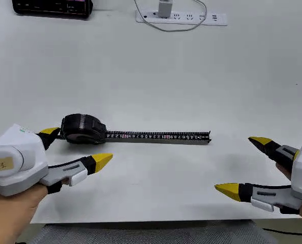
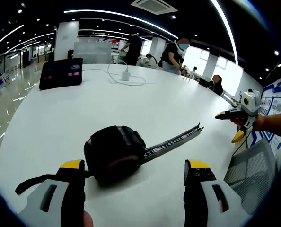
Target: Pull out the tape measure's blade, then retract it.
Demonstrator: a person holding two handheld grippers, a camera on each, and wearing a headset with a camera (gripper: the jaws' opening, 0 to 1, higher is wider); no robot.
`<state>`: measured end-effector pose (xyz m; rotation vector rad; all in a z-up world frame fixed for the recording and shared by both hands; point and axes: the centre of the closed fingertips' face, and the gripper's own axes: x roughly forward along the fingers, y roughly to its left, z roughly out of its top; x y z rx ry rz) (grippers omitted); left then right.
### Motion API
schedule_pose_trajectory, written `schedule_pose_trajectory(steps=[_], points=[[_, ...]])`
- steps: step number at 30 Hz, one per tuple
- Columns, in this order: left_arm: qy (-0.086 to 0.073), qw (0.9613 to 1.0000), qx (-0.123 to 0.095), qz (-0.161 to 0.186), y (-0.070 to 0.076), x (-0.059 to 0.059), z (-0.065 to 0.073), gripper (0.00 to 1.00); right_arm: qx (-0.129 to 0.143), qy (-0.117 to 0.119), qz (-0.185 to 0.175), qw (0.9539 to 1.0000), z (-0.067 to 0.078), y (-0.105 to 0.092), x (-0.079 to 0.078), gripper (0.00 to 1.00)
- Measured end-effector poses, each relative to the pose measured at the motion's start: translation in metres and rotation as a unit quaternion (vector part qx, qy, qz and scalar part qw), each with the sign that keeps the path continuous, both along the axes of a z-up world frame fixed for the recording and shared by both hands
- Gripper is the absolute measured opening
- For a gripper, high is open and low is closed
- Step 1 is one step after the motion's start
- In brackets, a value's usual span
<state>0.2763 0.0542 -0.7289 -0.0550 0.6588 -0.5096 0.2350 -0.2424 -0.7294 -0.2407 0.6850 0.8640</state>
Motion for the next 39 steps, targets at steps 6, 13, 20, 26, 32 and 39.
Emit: schedule_pose_trajectory(steps=[6, 13, 20, 26, 32, 39], points=[[0.0, 0.9999, -0.007, 0.014, -0.003, 0.003, -0.001, 0.83, 0.003, 0.001, 0.0, 1.0, -0.001, 0.001, 0.001, 0.84], [-0.002, 0.9994, -0.003, 0.033, -0.002, 0.005, -0.002, 0.82, 0.004, 0.0, 0.009, 0.9999, -0.001, 0.002, 0.006, 0.82], [-0.005, 0.9985, 0.0, 0.054, -0.001, 0.008, -0.003, 0.79, -0.001, 0.001, 0.033, 0.9995, -0.001, 0.002, 0.016, 0.78], [-0.006, 0.9975, -0.003, 0.071, 0.0, 0.01, -0.004, 0.79, -0.009, 0.003, 0.057, 0.9983, -0.001, 0.005, 0.026, 0.72], [-0.006, 0.9954, -0.008, 0.095, -0.001, 0.014, -0.005, 0.79, -0.021, 0.003, 0.083, 0.9963, 0.0, 0.01, 0.033, 0.66], [-0.013, 0.9918, -0.005, 0.127, 0.002, 0.018, -0.006, 0.76, -0.03, 0.001, 0.103, 0.9942, -0.002, 0.013, 0.04, 0.61]])
